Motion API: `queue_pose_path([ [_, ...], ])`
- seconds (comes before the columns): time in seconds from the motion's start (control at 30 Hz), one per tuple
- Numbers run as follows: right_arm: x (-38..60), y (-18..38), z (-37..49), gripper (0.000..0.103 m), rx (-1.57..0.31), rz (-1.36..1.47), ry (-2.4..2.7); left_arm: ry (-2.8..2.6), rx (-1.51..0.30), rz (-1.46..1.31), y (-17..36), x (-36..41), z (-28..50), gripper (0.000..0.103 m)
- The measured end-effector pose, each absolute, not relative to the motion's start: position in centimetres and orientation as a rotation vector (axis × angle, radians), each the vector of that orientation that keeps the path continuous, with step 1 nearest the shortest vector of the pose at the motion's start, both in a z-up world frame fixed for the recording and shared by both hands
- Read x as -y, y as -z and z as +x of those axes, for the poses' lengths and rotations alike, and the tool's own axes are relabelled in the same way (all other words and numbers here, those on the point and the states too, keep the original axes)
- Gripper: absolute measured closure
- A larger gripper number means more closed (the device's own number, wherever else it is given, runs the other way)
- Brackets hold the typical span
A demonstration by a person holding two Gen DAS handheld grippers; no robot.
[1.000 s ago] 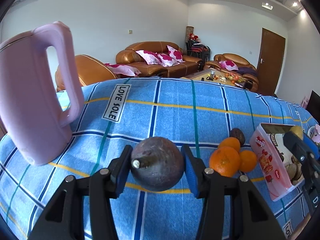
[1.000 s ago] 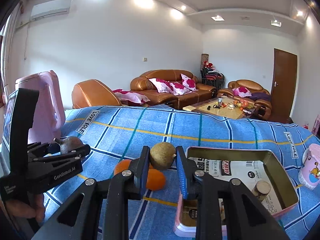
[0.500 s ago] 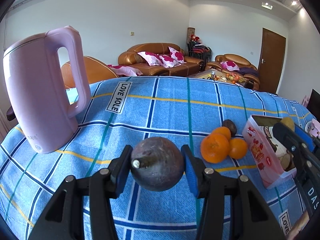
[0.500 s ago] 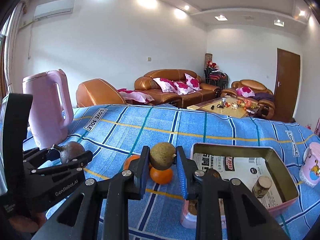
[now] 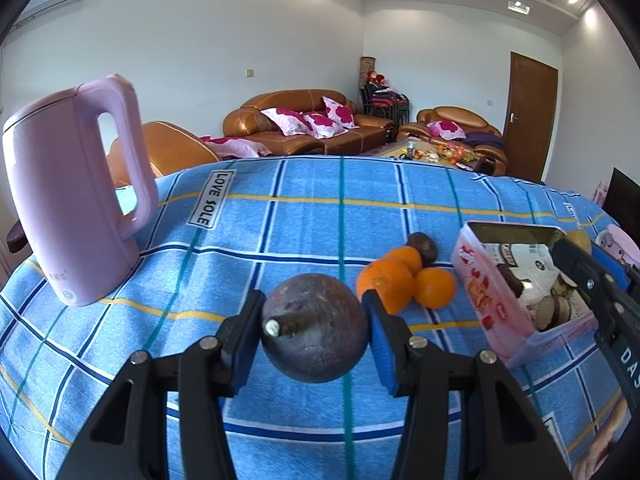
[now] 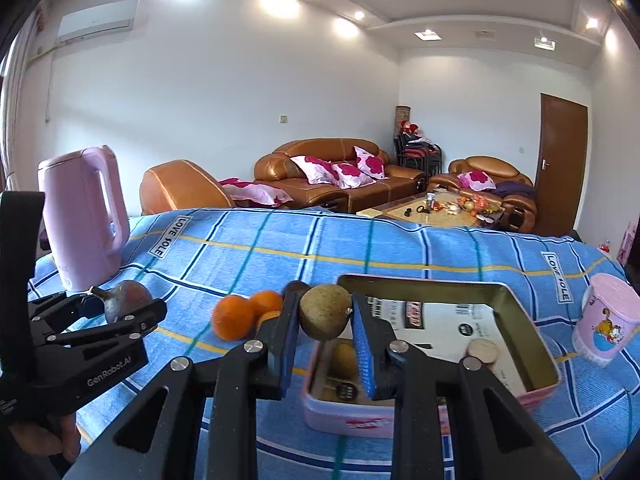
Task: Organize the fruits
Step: 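Carry the purple fruit with the left gripper while the right gripper carries the brown fruit over the tin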
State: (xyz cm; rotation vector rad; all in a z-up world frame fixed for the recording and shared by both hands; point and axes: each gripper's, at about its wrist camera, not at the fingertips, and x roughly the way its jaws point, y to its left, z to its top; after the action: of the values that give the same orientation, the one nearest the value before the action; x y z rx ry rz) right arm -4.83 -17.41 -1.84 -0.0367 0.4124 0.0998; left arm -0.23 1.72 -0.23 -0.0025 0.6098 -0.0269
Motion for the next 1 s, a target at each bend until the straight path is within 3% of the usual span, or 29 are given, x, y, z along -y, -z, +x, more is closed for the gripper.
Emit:
queue_pose_path([
  [1.0,30.0,1.7,-2.6,0.075,-0.439,0.027,0.114,0.262,-0.605,0.063,-1.2,11.4,1.2,0.052],
])
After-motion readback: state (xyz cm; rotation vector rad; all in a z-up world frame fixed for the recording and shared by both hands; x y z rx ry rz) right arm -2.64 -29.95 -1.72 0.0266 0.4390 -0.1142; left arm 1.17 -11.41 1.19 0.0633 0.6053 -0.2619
